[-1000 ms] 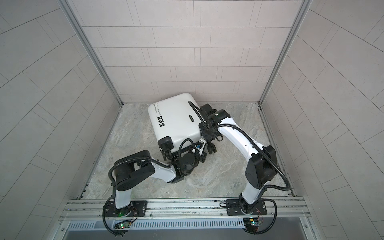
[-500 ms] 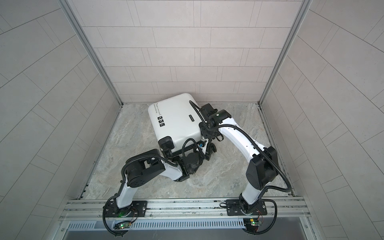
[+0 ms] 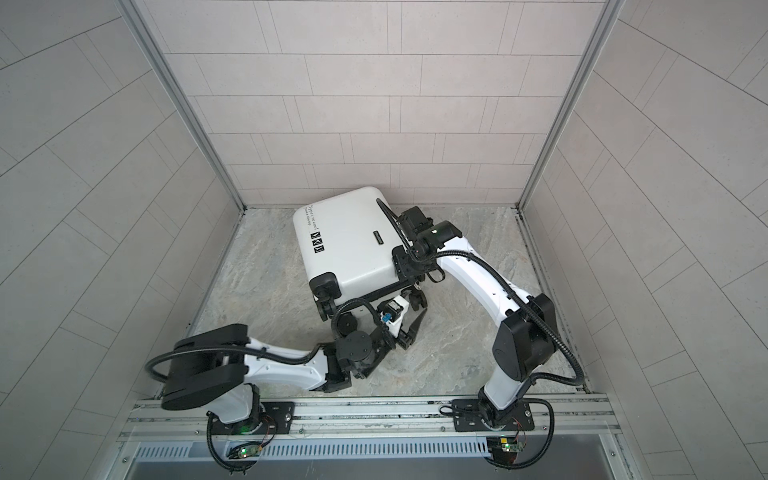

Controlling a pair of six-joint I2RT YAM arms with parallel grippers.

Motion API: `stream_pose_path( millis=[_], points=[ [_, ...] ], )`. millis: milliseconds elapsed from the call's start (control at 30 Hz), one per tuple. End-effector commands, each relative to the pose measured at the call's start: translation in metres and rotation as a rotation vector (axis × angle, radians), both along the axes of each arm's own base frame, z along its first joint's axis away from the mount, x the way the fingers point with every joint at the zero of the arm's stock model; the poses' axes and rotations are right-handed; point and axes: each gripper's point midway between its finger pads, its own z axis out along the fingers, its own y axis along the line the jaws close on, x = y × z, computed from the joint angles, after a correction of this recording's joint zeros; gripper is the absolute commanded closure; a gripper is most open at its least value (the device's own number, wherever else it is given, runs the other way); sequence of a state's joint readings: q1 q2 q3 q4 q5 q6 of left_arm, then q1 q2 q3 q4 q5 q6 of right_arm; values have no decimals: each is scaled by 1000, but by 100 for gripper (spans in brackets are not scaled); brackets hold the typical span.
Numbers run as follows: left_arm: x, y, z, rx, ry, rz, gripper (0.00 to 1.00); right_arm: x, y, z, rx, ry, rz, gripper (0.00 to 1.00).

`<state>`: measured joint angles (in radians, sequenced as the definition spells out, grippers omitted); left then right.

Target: Pack the luggage

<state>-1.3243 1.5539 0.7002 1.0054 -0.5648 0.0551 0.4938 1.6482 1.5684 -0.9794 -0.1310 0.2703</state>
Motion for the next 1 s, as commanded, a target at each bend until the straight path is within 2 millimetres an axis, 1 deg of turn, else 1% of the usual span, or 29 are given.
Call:
stream_pose_path(
  millis=[0,67,100,133,200,267,300,333,367,400,467,533,600,633,667,733,800,867,933,967],
  points=[
    [10,41,-3,115,101,141,34,11,2,31,68,-111,-25,18],
    [10,63,9,119,136,189,34,13,-10,32,68,-124,-68,17],
    [10,76,19,94,157,220,34,14,-19,30,67,-127,-102,17],
    [11,88,24,92,172,245,34,15,-29,30,69,-130,-138,17],
    [10,111,34,106,201,286,34,16,-50,26,102,-131,-217,17],
    [9,133,39,140,228,334,33,16,-69,22,160,-132,-294,17],
    [9,147,42,147,246,369,32,14,-78,17,191,-124,-330,17],
    [9,159,41,160,276,390,31,13,-88,11,213,-114,-369,17],
    [10,170,38,168,313,403,30,11,-95,7,230,-112,-394,18],
    [13,183,34,163,370,425,29,8,-100,0,243,-101,-411,18],
    [14,204,23,153,484,447,28,1,-105,-15,255,-73,-431,19],
    [13,220,15,120,564,463,28,-8,-108,-35,252,-35,-444,19],
    [9,226,12,91,587,459,26,-16,-109,-51,263,0,-462,19],
    [8,226,10,76,593,452,26,-18,-108,-55,281,9,-466,19],
    [7,225,10,57,597,442,25,-19,-106,-57,297,15,-466,18],
    [8,219,10,30,604,422,25,-18,-103,-51,324,1,-462,18],
    [9,208,6,18,623,398,25,-15,-104,-42,324,-25,-464,16],
    [10,195,1,17,649,367,25,-14,-109,-38,308,-36,-480,16],
    [12,180,-5,20,680,341,25,-11,-113,-37,331,-44,-498,15],
    [13,173,-8,25,696,330,25,-11,-115,-40,353,-39,-514,14]
  ],
)
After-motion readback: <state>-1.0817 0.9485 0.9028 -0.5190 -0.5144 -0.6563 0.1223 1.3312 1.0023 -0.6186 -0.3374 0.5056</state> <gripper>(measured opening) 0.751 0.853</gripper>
